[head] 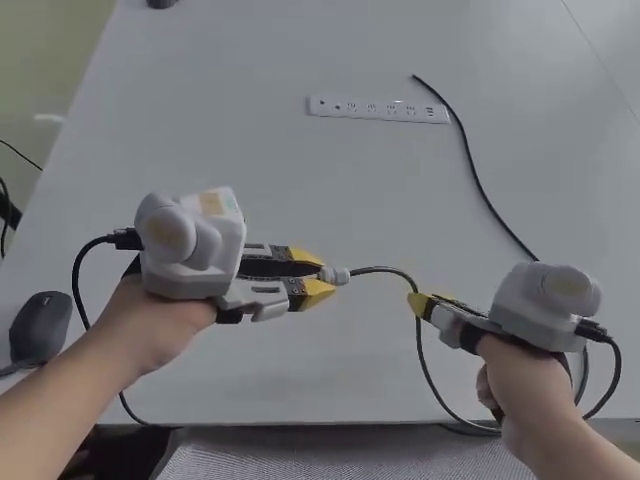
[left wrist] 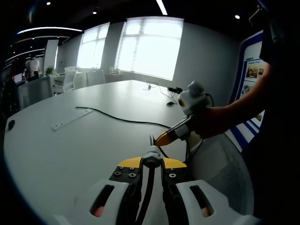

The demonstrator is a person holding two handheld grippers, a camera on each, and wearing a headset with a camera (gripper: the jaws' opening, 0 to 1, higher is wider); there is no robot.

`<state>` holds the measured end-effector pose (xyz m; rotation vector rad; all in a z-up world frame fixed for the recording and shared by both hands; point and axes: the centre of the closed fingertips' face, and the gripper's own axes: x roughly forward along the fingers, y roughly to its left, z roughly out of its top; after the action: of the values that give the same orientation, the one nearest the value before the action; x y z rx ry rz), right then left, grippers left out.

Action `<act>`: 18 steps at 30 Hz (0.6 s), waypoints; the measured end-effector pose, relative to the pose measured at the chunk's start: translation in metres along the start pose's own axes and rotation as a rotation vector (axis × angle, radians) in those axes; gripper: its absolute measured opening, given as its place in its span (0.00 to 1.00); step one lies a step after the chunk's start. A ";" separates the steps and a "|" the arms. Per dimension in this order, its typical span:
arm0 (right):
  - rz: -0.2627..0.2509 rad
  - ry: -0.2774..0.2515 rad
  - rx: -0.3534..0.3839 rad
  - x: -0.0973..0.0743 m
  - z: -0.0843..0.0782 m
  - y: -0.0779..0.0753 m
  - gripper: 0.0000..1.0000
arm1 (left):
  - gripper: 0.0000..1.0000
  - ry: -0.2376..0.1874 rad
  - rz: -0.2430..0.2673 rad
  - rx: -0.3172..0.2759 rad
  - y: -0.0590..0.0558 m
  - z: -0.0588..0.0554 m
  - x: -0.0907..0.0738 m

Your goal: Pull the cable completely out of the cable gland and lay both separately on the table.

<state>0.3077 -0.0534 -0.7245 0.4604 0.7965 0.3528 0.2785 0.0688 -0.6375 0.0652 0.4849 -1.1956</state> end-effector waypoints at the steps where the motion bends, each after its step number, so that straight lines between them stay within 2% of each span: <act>1: -0.001 -0.003 0.014 0.000 0.000 -0.003 0.02 | 0.15 0.000 0.001 0.001 0.000 0.000 -0.001; 5: -0.008 -0.014 0.077 -0.002 0.000 -0.010 0.02 | 0.15 -0.003 0.001 0.006 -0.001 0.001 -0.001; 7: -0.007 -0.025 0.161 -0.001 0.000 -0.012 0.02 | 0.15 -0.006 -0.003 0.007 -0.003 0.002 0.000; 12: -0.009 -0.024 0.185 0.000 -0.004 -0.012 0.02 | 0.15 -0.005 -0.008 0.012 -0.005 0.004 0.002; 18: -0.005 -0.020 0.158 -0.002 -0.006 -0.009 0.02 | 0.15 -0.006 -0.003 0.011 -0.005 0.005 0.001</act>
<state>0.3033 -0.0600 -0.7313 0.6087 0.8091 0.2816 0.2758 0.0643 -0.6326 0.0702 0.4732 -1.2010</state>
